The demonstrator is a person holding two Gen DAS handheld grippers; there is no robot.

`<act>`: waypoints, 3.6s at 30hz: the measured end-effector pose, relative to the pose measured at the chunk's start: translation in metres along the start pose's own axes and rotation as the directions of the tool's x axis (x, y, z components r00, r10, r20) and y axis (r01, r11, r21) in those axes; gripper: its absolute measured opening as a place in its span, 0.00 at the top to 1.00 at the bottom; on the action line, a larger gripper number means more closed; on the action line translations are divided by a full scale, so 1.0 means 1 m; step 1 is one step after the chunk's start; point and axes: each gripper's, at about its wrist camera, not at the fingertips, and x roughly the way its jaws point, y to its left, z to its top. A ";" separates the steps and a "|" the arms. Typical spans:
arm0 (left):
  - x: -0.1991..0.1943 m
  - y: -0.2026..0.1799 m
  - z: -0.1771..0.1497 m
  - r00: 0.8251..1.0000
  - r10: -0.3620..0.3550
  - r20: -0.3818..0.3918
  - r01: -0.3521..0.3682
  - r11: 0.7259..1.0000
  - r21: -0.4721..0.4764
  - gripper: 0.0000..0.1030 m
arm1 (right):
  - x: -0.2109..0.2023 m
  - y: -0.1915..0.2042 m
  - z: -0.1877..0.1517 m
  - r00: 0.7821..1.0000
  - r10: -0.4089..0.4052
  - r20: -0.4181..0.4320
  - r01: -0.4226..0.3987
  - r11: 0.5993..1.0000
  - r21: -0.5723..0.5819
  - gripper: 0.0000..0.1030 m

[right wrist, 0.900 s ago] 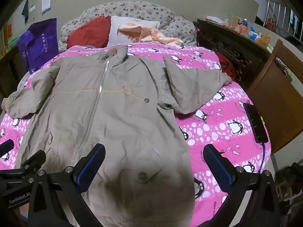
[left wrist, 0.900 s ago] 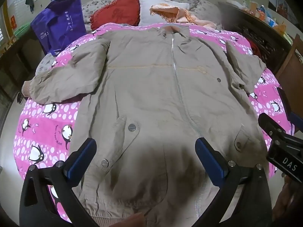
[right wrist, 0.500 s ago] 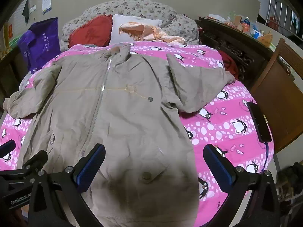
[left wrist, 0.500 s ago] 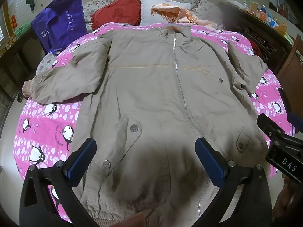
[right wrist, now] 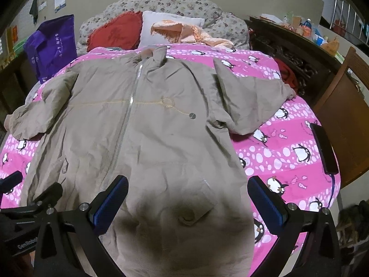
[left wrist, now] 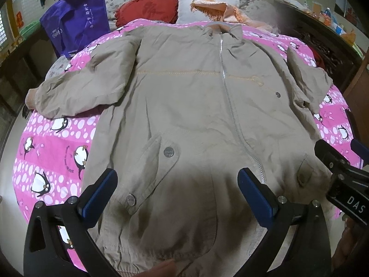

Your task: Fold large clothes

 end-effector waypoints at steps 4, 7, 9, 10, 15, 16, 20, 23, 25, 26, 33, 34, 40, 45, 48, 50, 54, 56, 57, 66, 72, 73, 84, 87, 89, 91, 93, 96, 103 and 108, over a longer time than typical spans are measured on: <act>-0.001 -0.002 -0.004 1.000 0.003 0.003 -0.003 1.000 0.006 0.00 | -0.002 0.002 0.000 1.000 0.006 0.020 -0.006 1.000 0.005 0.00; -0.002 -0.002 -0.005 1.000 -0.001 0.005 0.001 1.000 0.002 0.00 | -0.005 0.003 0.000 0.999 0.007 0.032 -0.007 1.000 0.002 0.00; -0.004 -0.002 -0.005 1.000 -0.004 0.008 0.004 1.000 0.000 0.00 | -0.006 0.004 -0.001 1.000 0.011 0.019 -0.011 1.000 0.000 0.00; -0.004 -0.002 -0.005 1.000 -0.003 0.008 0.003 1.000 -0.001 0.00 | -0.007 0.005 -0.001 1.000 0.017 0.017 -0.017 1.000 0.001 0.00; -0.006 0.001 -0.006 1.000 -0.003 0.008 0.003 1.000 -0.010 0.00 | -0.009 0.005 -0.001 0.999 0.034 0.031 -0.035 0.999 0.016 0.00; -0.005 0.001 -0.006 1.000 -0.003 0.007 0.003 1.000 -0.009 0.00 | -0.009 0.005 -0.001 0.999 0.041 0.033 -0.042 0.999 0.019 0.00; -0.003 0.001 -0.006 1.000 0.004 0.002 -0.004 1.000 -0.009 0.00 | -0.004 0.006 0.003 0.998 0.047 0.033 -0.048 0.999 0.023 0.00; -0.001 0.003 -0.005 1.000 0.007 0.000 -0.007 1.000 -0.009 0.00 | 0.002 0.006 0.008 0.997 0.066 0.041 -0.068 0.997 0.033 0.00; 0.002 0.004 -0.004 1.000 0.013 -0.002 -0.013 1.000 -0.009 0.00 | 0.007 0.007 0.012 0.996 0.075 0.054 -0.076 0.997 0.030 0.00; 0.005 0.005 -0.003 1.000 0.018 -0.006 -0.018 1.000 -0.010 0.00 | 0.011 0.008 0.015 0.994 0.090 0.067 -0.092 0.995 0.030 0.00; 0.022 0.015 0.007 0.998 0.059 -0.010 -0.059 0.998 -0.014 0.00 | 0.054 0.013 0.023 0.993 0.102 0.054 -0.102 0.995 0.007 0.00; 0.024 0.016 0.008 0.998 0.063 -0.012 -0.063 0.998 -0.014 0.00 | 0.059 0.015 0.023 0.993 0.106 0.046 -0.106 0.994 0.004 0.00; 0.032 0.019 0.013 0.998 0.067 -0.020 -0.067 0.997 -0.023 0.00 | 0.078 0.015 0.022 0.993 0.114 -0.003 -0.114 0.993 0.018 0.00; 0.045 0.015 0.017 0.997 0.074 -0.030 -0.075 0.997 -0.014 0.00 | 0.090 0.018 0.022 0.994 0.105 -0.020 -0.105 0.994 0.004 0.00; 0.052 0.014 0.023 0.997 0.080 -0.020 -0.081 0.997 -0.008 0.00 | 0.101 0.021 0.023 0.990 0.134 -0.032 -0.134 0.991 0.006 0.00; 0.059 0.016 0.028 0.996 0.090 -0.023 -0.091 0.996 -0.007 0.00 | 0.110 0.024 0.019 0.990 0.138 -0.040 -0.138 0.990 -0.003 0.00; 0.074 0.020 0.034 0.995 0.096 -0.014 -0.097 0.995 -0.011 0.00 | 0.137 0.021 0.003 0.983 0.153 -0.098 -0.153 0.988 0.013 0.01; 0.086 0.022 0.034 0.995 0.102 -0.015 -0.102 0.995 -0.011 0.00 | 0.138 0.012 -0.004 0.977 0.205 -0.064 -0.201 0.978 0.062 0.01; 0.093 0.023 0.034 0.995 0.098 -0.020 -0.098 0.995 -0.011 0.00 | 0.138 0.012 -0.006 0.976 0.210 -0.063 -0.206 0.976 0.064 0.01; 0.110 0.034 0.018 0.999 0.022 0.030 -0.020 0.997 -0.075 0.00 | 0.137 0.010 -0.011 0.973 0.223 -0.056 -0.218 0.973 0.074 0.01; 0.107 0.034 0.013 0.999 0.014 0.051 -0.010 0.997 -0.083 0.00 | 0.135 0.011 -0.013 0.975 0.219 -0.049 -0.215 0.974 0.070 0.01; 0.107 0.034 0.013 0.999 0.014 0.052 -0.010 0.997 -0.083 0.00 | 0.134 0.010 -0.014 0.974 0.220 -0.048 -0.216 0.974 0.070 0.01; 0.106 0.032 0.009 0.996 0.062 0.066 -0.058 0.996 -0.066 0.00 | 0.134 0.014 -0.012 0.977 0.209 -0.036 -0.206 0.977 0.061 0.01; 0.106 0.035 0.009 0.997 0.048 0.062 -0.043 0.996 -0.078 0.00 | 0.134 0.014 -0.012 0.977 0.210 -0.035 -0.207 0.976 0.062 0.01; 0.107 0.034 0.010 0.997 0.043 0.060 -0.038 0.996 -0.081 0.00 | 0.133 0.014 -0.012 0.977 0.210 -0.035 -0.208 0.976 0.062 0.01; 0.107 0.035 0.011 0.997 0.040 0.062 -0.035 0.996 -0.082 0.00 | 0.134 0.014 -0.012 0.977 0.210 -0.035 -0.208 0.976 0.062 0.01; 0.106 0.038 0.011 0.998 0.026 0.061 -0.020 0.996 -0.091 0.00 | 0.133 0.014 -0.013 0.977 0.210 -0.035 -0.208 0.976 0.063 0.01; 0.093 0.057 0.016 0.999 -0.043 0.003 0.043 0.986 -0.162 0.00 | 0.133 0.014 -0.013 0.976 0.214 -0.034 -0.212 0.975 0.065 0.01; 0.017 0.175 0.059 0.978 -0.029 0.208 0.093 0.948 -0.304 0.00 | 0.132 0.013 -0.012 0.976 0.215 -0.031 -0.212 0.975 0.064 0.01; 0.036 0.306 0.056 0.979 0.027 0.202 0.080 0.860 -0.504 0.00 | 0.132 0.013 -0.013 0.976 0.215 -0.029 -0.213 0.975 0.064 0.01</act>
